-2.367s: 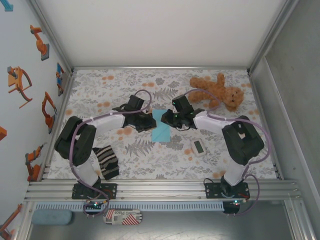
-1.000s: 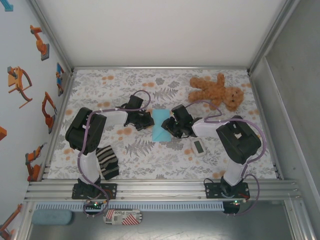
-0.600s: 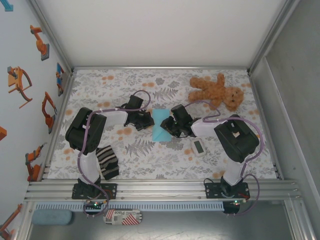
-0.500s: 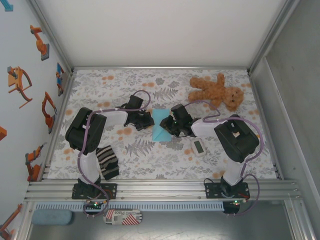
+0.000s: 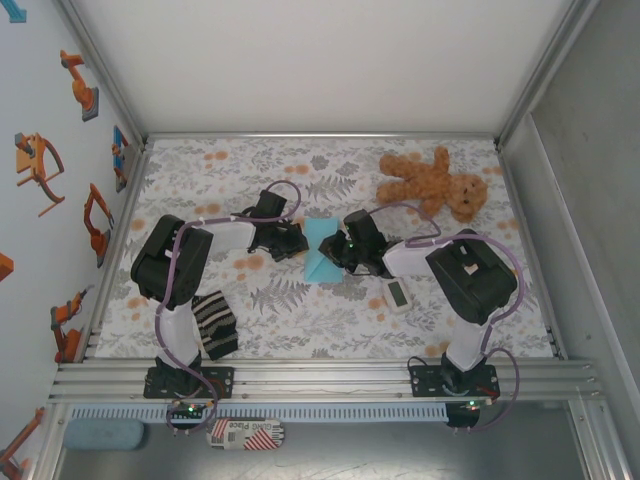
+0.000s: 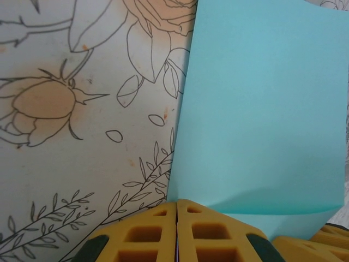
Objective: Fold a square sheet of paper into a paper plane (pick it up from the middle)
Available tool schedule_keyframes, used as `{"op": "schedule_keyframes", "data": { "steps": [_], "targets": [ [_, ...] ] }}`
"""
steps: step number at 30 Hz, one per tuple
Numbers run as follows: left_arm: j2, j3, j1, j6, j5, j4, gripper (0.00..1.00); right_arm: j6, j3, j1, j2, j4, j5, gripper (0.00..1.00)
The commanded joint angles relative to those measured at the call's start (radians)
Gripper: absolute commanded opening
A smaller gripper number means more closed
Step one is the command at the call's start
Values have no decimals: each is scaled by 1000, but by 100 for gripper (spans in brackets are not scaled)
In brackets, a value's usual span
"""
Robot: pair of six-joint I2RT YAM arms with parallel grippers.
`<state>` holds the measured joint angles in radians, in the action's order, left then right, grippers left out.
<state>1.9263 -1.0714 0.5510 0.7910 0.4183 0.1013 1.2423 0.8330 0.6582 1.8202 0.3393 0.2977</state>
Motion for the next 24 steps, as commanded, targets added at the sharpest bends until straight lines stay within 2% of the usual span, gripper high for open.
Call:
{"op": "schedule_keyframes", "data": {
  "steps": [1,6,12,14,16,20,24],
  "targets": [
    [-21,-6,-1,10,-32,110,9,-10,-5,8,10,39,-11,14],
    [-73,-48,-2,6,-41,142,14,-29,-6,7,-3,33,-24,9],
    [-177,-12,-21,41,-88,142,30,-64,-6,7,-38,29,-41,7],
    [-226,30,-38,61,-84,116,38,-85,-6,7,-62,33,-46,6],
    [-286,81,-57,83,-62,76,51,-103,-11,8,-91,54,-48,5],
    [-423,164,-101,115,-18,-3,61,-131,-6,3,-158,98,-30,4],
    [-554,199,-117,117,3,-41,83,-133,16,-9,-215,157,22,4]
  ]
}}
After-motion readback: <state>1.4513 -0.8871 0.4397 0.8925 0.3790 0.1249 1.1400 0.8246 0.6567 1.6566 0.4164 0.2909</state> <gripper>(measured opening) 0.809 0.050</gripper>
